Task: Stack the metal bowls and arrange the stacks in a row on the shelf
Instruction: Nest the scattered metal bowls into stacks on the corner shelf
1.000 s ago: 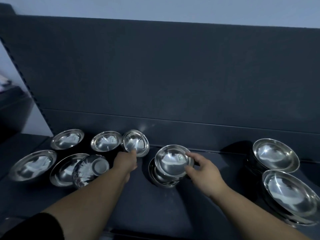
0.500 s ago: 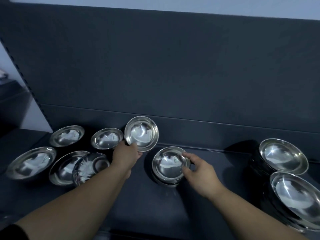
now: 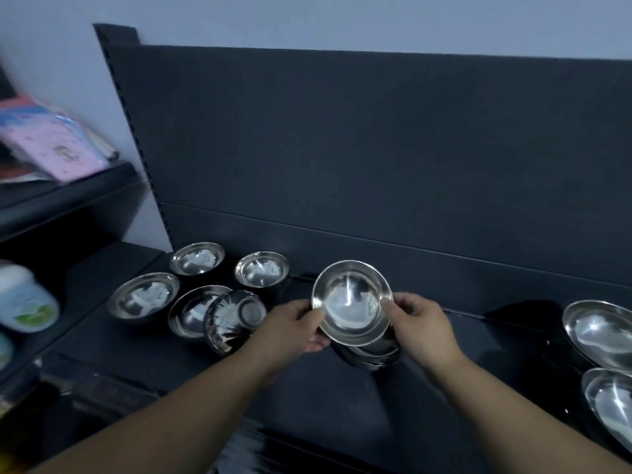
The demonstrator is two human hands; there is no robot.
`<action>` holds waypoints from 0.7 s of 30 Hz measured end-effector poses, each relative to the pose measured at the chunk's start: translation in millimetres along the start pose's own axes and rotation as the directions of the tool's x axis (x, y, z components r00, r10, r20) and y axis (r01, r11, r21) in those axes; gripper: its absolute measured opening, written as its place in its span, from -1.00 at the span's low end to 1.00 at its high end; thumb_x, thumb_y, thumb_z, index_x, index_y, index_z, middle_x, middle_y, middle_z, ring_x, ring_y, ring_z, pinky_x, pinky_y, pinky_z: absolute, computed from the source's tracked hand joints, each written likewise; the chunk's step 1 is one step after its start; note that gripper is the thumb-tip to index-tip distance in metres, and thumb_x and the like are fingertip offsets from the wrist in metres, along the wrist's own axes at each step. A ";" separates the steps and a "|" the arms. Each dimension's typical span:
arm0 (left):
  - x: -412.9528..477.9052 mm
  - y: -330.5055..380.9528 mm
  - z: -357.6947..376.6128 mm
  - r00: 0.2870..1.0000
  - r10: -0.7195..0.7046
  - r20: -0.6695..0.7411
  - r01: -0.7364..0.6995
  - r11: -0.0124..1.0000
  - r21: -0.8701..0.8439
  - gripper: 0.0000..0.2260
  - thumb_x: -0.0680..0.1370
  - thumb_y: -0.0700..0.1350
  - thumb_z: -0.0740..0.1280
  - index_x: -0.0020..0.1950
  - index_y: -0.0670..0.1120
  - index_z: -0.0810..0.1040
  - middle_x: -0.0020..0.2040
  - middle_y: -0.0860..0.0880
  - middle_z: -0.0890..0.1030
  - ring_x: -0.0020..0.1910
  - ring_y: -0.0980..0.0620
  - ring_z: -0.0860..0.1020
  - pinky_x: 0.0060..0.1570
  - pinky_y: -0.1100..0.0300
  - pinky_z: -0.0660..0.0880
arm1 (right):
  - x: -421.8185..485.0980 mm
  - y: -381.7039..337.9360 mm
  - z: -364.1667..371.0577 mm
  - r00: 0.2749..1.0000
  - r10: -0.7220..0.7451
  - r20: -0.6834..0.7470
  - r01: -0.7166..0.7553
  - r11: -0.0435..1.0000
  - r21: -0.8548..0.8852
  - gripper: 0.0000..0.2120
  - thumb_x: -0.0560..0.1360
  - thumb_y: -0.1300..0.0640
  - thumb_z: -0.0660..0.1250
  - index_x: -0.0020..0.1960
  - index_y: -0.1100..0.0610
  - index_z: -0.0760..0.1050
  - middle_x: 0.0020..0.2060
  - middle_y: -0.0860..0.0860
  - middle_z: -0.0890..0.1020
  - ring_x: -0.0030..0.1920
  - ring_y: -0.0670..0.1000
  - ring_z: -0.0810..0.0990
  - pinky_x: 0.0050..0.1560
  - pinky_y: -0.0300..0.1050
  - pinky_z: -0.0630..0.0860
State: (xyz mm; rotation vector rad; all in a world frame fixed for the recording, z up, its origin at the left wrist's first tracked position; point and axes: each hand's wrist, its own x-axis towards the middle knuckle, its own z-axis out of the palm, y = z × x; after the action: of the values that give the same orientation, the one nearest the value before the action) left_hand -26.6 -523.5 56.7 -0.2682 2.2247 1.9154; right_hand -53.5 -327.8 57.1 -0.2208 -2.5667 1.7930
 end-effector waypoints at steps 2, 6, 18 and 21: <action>-4.7 -6.1 -15.2 0.982 0.131 -0.135 -0.096 0.965 0.243 -0.60 0.54 0.07 0.33 0.32 -0.08 0.51 0.11 -0.01 0.65 0.01 0.07 0.62 0.08 0.20 0.52 | -1.3 -0.7 3.7 1.000 0.019 0.003 -0.019 0.999 -0.032 -0.81 0.51 0.04 0.35 -0.16 0.12 0.65 -0.38 0.04 0.69 -0.45 -0.11 0.59 -0.31 -0.14 0.55; -2.2 -26.9 -62.6 0.782 0.384 -0.491 -0.009 0.795 0.607 -0.40 0.44 0.11 0.43 0.37 -0.17 0.41 0.32 -0.14 0.47 0.31 -0.11 0.41 0.32 0.11 0.28 | -3.2 -2.6 6.6 0.999 0.040 -0.004 -0.040 0.998 -0.044 -0.81 0.48 0.05 0.36 -0.20 0.14 0.65 -0.37 0.07 0.69 -0.42 -0.06 0.60 -0.30 -0.13 0.54; 16.1 -29.6 -87.1 0.867 0.114 -0.485 0.169 0.848 0.502 -0.21 0.28 0.15 0.55 0.39 -0.14 0.37 0.28 -0.13 0.53 0.26 -0.13 0.48 0.28 0.01 0.41 | -8.0 3.7 3.3 0.998 0.066 -0.004 -0.066 0.998 -0.002 -0.84 0.50 0.09 0.35 -0.19 0.12 0.64 -0.46 -0.01 0.64 -0.50 -0.07 0.59 -0.39 -0.15 0.53; 14.5 -25.8 -69.9 0.886 0.182 -0.426 0.059 0.869 0.492 -0.19 0.28 0.00 0.60 0.43 -0.15 0.33 0.30 -0.08 0.51 0.28 -0.07 0.47 0.25 0.13 0.37 | -7.5 7.8 -0.1 0.997 0.078 -0.004 -0.078 0.997 0.020 -0.85 0.51 0.12 0.34 -0.16 0.14 0.64 -0.43 0.01 0.66 -0.47 -0.04 0.63 -0.36 -0.11 0.59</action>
State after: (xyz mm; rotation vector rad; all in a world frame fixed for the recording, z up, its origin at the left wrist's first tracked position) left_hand -35.8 -596.6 38.5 -0.6266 2.9725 1.3194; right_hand -45.2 -326.0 50.5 -0.3300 -2.5702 1.8401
